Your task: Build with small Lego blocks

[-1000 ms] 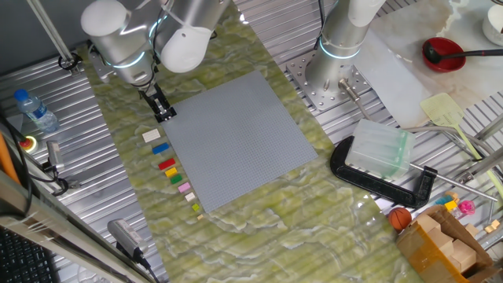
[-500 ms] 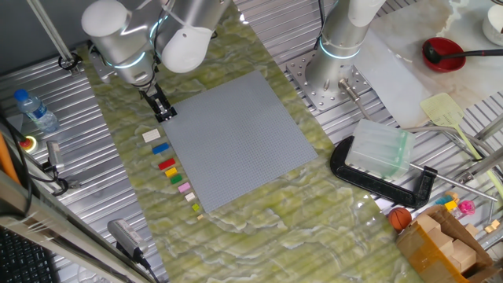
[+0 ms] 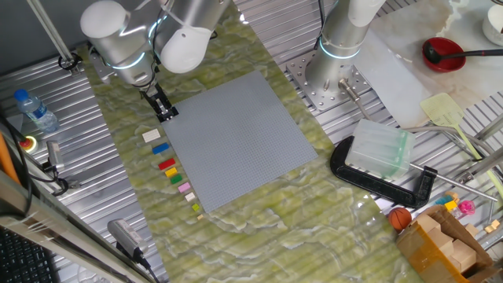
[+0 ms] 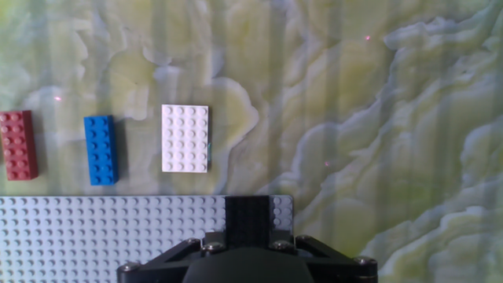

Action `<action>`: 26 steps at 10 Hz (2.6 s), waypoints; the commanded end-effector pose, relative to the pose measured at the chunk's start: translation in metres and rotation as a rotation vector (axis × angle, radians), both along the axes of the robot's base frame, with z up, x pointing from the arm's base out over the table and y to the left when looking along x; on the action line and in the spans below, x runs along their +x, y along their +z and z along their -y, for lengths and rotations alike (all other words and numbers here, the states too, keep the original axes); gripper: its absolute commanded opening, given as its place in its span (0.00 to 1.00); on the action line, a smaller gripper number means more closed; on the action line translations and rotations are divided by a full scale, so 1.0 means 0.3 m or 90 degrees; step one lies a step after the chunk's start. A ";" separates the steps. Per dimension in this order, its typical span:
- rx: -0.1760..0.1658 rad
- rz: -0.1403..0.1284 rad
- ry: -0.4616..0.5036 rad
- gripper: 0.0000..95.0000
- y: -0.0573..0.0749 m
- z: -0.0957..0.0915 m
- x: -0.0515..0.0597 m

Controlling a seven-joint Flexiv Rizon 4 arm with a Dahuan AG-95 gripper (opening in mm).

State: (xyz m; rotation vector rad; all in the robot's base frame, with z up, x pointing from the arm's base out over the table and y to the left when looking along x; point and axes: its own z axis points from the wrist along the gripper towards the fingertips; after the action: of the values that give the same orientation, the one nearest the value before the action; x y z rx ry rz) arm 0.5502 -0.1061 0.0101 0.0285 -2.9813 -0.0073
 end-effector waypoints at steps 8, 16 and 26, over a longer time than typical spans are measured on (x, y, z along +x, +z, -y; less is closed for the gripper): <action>0.003 -0.008 0.003 0.00 -0.081 0.002 -0.010; 0.008 -0.014 -0.001 0.00 -0.112 -0.002 -0.006; 0.005 -0.027 -0.005 0.00 -0.088 -0.003 -0.014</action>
State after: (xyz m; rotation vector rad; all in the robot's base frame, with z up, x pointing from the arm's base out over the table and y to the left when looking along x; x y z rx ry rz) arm 0.5508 -0.1058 0.0104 0.0181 -2.9400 -0.0182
